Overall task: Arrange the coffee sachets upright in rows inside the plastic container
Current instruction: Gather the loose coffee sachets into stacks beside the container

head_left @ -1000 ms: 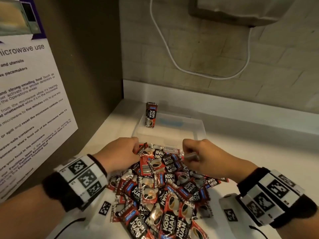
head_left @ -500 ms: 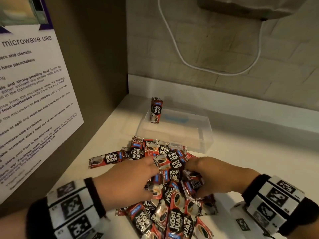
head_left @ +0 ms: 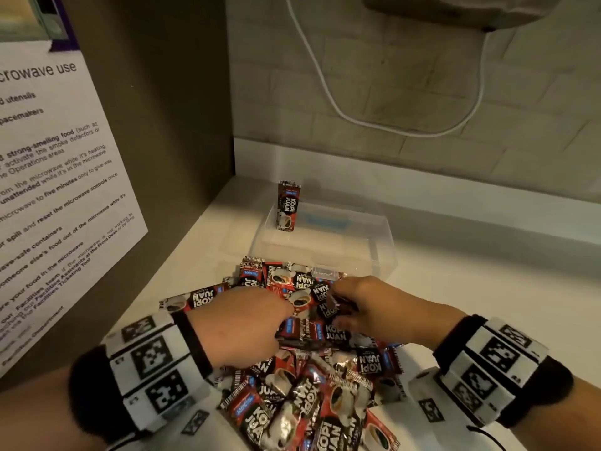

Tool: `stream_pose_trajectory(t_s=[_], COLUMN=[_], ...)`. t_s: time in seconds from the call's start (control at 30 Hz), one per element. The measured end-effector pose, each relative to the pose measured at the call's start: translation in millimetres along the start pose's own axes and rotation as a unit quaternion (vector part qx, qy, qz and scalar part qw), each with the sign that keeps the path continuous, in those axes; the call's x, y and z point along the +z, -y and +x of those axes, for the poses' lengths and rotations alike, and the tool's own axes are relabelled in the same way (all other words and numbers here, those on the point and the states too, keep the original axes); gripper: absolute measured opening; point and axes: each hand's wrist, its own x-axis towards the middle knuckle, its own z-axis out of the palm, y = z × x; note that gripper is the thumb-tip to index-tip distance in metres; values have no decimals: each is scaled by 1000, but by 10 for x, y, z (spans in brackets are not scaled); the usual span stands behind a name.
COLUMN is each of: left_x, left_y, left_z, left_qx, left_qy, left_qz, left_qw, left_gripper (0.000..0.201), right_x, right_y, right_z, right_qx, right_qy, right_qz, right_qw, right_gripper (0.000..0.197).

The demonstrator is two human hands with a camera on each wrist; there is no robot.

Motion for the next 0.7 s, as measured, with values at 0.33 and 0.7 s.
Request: stream_pose_trajectory(t_s=[0.33, 0.7], left_x=[-185, 23], left_y=[352, 76], left_z=[-198, -44], left_qx=[-28, 13], left_qy=[44, -20], left_qz=[-71, -102], left_qw=[996, 995], left_gripper=[39, 30], right_x=[111, -158], right_y=[-2, -11], right_z=[98, 146], right_qx=[32, 35], right_qy=[48, -72], right_qz=[-7, 52], right_qw=[998, 995], right_gripper=[31, 29])
